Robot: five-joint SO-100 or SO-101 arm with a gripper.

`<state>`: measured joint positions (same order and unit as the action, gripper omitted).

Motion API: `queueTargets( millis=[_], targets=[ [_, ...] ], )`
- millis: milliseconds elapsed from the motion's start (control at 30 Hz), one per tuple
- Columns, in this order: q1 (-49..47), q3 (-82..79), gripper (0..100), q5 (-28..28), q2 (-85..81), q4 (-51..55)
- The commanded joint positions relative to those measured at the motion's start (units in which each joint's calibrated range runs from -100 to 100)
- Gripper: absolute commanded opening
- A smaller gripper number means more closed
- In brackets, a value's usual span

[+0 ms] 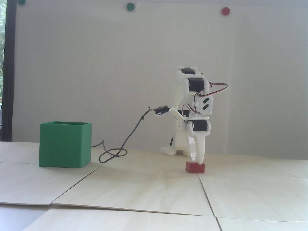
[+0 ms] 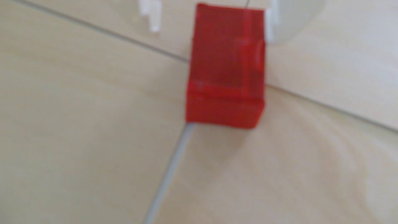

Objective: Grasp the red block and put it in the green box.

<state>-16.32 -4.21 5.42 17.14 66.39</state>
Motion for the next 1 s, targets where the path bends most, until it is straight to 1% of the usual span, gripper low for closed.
queueTargets(
  millis=[0, 233, 433, 800, 967],
  targets=[
    [-1.5, -1.1, 17, -0.2, -4.9, -1.2],
    [-3.5, -2.4, 17, -0.3, -2.3, -1.2],
    [-3.4, -2.2, 17, -0.2, -0.8, -1.2],
    [-3.1, -2.2, 17, 0.2, -1.7, -1.0],
    [-3.1, -2.9, 17, 0.3, -6.9, -0.6]
  ],
)
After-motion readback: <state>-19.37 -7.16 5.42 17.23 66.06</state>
